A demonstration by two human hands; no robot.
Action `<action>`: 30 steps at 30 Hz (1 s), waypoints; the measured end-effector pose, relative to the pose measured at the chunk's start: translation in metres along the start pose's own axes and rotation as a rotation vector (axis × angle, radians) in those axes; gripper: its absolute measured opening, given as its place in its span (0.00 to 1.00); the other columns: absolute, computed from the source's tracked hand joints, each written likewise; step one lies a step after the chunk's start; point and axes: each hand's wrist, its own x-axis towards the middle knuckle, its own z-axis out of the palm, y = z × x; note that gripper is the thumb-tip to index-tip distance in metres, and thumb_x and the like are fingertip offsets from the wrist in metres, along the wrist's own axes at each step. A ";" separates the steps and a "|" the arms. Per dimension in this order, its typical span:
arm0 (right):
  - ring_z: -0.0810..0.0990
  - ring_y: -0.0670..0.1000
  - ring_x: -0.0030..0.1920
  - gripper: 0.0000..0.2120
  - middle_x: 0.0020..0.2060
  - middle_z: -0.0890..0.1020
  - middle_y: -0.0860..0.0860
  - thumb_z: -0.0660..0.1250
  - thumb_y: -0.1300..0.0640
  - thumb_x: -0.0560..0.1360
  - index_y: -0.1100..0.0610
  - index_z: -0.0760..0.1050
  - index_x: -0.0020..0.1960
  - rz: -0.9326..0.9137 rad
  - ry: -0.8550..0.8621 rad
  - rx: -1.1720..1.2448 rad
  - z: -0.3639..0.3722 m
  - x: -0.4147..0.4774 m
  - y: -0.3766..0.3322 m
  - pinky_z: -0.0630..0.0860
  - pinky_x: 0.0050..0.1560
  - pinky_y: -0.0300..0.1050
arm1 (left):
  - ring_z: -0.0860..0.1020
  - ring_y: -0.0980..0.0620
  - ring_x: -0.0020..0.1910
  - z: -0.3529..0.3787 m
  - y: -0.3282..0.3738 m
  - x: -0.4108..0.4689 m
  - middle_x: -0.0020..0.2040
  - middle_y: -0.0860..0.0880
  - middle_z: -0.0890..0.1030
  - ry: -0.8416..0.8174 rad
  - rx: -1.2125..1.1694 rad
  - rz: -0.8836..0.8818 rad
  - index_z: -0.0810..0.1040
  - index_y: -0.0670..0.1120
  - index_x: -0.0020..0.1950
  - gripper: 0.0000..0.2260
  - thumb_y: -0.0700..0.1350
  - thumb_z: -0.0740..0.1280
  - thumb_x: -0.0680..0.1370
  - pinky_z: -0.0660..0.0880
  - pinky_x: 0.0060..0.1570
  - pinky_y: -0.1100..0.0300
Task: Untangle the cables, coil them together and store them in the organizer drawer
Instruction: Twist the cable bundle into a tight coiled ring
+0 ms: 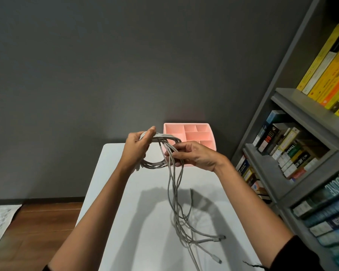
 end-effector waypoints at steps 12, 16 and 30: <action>0.79 0.48 0.39 0.08 0.42 0.80 0.57 0.64 0.60 0.79 0.64 0.77 0.52 -0.026 0.106 -0.222 0.001 0.001 -0.002 0.78 0.41 0.38 | 0.57 0.54 0.25 0.004 0.005 -0.003 0.27 0.49 0.60 -0.008 0.011 0.000 0.65 0.50 0.27 0.22 0.52 0.62 0.80 0.55 0.26 0.60; 0.74 0.47 0.34 0.13 0.35 0.74 0.54 0.63 0.57 0.80 0.69 0.73 0.49 -0.042 0.162 -0.540 0.005 0.006 -0.002 0.76 0.38 0.40 | 0.58 0.53 0.26 0.009 0.001 -0.004 0.28 0.48 0.60 0.061 0.061 0.014 0.67 0.51 0.24 0.23 0.52 0.62 0.80 0.57 0.30 0.57; 0.81 0.50 0.38 0.19 0.40 0.83 0.59 0.66 0.48 0.77 0.66 0.75 0.49 -0.049 0.313 -0.457 0.031 0.004 0.019 0.80 0.40 0.43 | 0.57 0.56 0.24 0.018 -0.008 -0.004 0.22 0.54 0.59 0.225 0.112 0.049 0.65 0.51 0.22 0.25 0.51 0.63 0.80 0.55 0.30 0.58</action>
